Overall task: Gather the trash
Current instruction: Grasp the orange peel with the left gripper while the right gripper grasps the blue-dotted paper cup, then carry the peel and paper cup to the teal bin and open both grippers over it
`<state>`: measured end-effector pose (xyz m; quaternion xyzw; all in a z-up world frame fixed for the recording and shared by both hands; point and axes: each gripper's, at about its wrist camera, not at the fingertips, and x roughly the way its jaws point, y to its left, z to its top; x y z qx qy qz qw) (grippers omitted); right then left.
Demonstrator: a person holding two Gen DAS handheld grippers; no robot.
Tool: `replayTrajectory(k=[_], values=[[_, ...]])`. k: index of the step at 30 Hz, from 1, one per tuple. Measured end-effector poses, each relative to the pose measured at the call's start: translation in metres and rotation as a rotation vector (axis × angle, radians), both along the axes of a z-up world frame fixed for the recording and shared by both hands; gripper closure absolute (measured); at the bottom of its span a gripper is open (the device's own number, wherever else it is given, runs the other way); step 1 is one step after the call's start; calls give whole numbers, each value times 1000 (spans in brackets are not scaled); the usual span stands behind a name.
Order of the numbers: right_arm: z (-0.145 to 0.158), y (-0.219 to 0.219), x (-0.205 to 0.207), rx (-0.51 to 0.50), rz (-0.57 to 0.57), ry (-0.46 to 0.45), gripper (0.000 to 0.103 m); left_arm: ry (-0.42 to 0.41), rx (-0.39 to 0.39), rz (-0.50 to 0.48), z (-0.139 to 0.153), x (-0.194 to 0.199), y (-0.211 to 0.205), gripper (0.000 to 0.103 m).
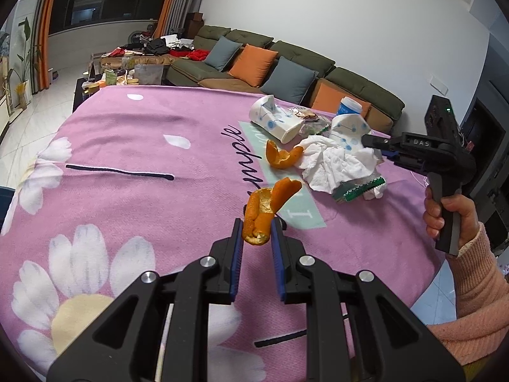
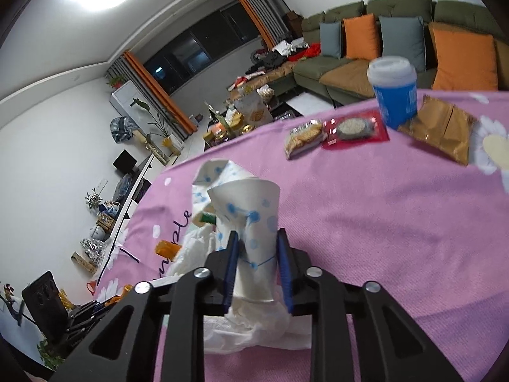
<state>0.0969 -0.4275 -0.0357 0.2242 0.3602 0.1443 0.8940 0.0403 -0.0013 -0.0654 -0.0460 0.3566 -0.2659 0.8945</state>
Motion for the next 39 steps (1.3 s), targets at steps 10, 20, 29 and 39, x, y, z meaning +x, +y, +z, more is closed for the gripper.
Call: replayTrajectory(k=[10,20,29,39], values=[[43,1,-23,-15,-22,-129,85,-27,-13,32,10,-5,20,86],[75,57,-27,4,121,-216,85,-65,-16,94,24,-17,51,86],[69,125,-9,28,291,-192,85,-85,-11,171,31,-26,84,86],[61,195,10,43,444,-159,85,-104,-4,273,39,-39,126,86]])
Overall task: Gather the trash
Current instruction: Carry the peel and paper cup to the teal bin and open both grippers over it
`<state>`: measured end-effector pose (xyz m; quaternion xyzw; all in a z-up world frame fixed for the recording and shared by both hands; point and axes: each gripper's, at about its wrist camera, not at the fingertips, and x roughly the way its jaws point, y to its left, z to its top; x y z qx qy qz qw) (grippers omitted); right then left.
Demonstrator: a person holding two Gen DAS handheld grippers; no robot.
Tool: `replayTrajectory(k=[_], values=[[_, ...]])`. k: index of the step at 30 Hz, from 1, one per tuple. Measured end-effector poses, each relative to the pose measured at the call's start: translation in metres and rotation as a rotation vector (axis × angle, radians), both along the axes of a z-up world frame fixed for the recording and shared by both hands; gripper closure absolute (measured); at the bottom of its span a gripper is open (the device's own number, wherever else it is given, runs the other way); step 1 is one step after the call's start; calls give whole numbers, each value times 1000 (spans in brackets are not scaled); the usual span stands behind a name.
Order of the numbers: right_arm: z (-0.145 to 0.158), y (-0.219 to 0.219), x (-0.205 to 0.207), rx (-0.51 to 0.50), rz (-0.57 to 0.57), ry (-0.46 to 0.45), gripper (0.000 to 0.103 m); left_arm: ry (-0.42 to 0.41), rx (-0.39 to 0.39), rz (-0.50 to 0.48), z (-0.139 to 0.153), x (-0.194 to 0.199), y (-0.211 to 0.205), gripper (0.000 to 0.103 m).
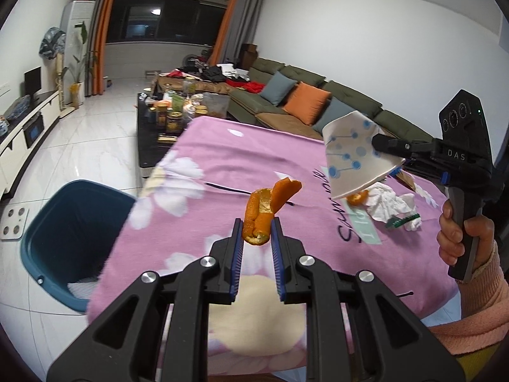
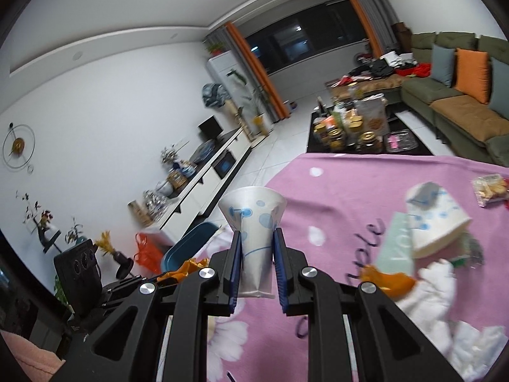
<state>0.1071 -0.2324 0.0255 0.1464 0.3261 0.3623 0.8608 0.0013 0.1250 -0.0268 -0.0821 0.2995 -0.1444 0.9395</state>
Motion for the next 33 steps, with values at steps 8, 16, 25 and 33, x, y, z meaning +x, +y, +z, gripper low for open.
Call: replayTrajectory(k=[8,16,25,33], values=[[-2,54,10,-16,93,17,85,-8,3,104,3,-7,40,86],[-5,99,19,-29,168,27,85,-8,10,196,2,-13,70,86],[-6,141,28,-46,227,35,85,-9,10,282,2,-19,104,86],[-7,176,38,-57,260,46,85,5,5,335,-2,-22,127,86]])
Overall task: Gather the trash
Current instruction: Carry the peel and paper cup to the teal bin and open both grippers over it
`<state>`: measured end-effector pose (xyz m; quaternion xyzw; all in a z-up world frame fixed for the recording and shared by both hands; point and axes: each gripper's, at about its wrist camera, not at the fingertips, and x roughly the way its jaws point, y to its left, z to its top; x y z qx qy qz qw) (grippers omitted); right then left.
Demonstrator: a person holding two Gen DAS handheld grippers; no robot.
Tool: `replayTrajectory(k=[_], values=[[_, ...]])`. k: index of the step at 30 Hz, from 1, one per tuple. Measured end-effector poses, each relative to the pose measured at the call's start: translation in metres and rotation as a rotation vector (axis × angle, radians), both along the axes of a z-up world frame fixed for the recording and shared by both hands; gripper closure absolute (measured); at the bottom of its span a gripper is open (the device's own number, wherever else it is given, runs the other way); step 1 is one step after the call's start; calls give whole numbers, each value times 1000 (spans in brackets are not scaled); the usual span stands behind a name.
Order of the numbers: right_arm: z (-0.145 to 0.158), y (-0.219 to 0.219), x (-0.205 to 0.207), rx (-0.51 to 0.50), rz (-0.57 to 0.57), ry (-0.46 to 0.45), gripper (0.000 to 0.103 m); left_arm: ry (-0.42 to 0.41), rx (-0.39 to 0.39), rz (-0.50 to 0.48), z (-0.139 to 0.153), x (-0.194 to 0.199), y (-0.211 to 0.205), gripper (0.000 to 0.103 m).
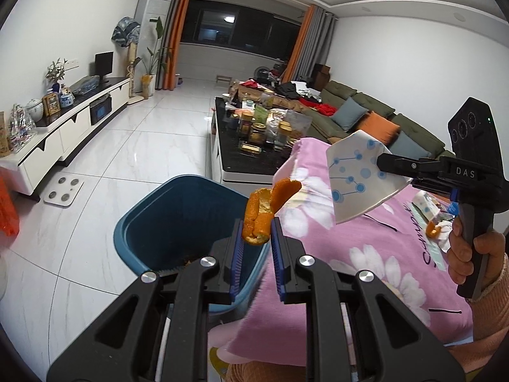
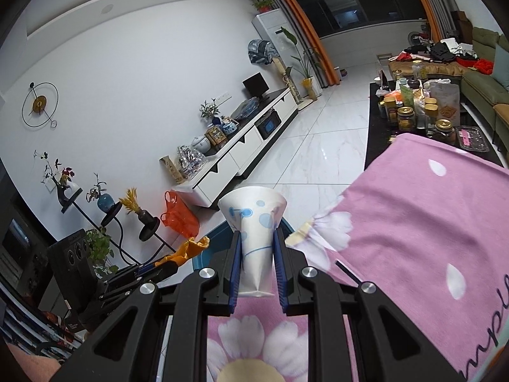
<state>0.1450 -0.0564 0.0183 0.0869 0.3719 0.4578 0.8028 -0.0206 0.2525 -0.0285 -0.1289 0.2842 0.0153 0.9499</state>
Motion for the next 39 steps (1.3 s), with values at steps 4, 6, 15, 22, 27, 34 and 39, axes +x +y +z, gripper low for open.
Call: replayTrajectory(k=[4,6,15,22,27,34,39], values=[[-1,18,3,-14,15,1,85,6,1,18,-2,-1,6,86],[-3,24,6,-20,22,3,85,12,-2,27,-4,-1,10,86],[-10,57,14,-56,50,14,85,37,-11,61,-12,3,21,86],[-18,80,21,-87,69,23,85,57,-19,81,-18,10,26,86],[-27,94,25,-107,77,37,85,68,-22,92,-21,15,27,86],[-37,108,27,-130,74,58,85,96,-30,102,-31,24,29,85],[-45,120,29,-153,76,78,85,114,-39,107,-36,33,29,85]])
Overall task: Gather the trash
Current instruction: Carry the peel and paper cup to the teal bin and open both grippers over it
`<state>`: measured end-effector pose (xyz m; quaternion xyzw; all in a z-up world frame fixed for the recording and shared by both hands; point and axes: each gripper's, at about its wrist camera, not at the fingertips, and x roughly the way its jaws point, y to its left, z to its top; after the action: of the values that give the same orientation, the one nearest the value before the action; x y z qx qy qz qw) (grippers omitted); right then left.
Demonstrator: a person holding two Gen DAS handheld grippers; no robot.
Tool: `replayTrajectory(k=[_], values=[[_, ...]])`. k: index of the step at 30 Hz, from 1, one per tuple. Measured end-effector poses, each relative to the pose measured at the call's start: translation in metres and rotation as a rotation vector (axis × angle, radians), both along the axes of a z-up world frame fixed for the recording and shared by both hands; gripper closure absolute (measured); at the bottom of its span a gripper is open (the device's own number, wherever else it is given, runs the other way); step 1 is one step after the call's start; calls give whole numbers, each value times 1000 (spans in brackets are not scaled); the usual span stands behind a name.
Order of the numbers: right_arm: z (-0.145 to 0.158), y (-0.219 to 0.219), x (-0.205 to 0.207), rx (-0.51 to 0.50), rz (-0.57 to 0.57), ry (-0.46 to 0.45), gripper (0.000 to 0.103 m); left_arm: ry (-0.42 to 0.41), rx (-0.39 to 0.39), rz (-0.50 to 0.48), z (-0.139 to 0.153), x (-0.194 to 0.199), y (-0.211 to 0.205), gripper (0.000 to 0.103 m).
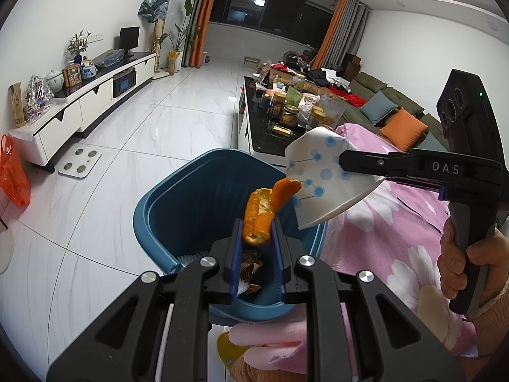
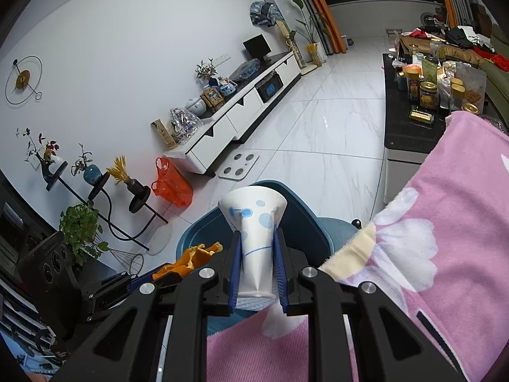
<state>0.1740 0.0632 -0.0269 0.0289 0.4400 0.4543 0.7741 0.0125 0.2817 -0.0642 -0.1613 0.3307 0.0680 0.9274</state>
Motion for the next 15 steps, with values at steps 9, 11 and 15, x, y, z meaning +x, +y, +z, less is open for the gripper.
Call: replayTrajectory(k=[9,11,15], values=[[-10,14,4,-24,-17,36,82,32,-19,6,-13,17,5,85],[-13,16,5,-27,-20,41,80,38,-32,7,-18,22,6,81],[-15,11,5,-27,-25,46,78,53,-54,17,-28,31,10,69]])
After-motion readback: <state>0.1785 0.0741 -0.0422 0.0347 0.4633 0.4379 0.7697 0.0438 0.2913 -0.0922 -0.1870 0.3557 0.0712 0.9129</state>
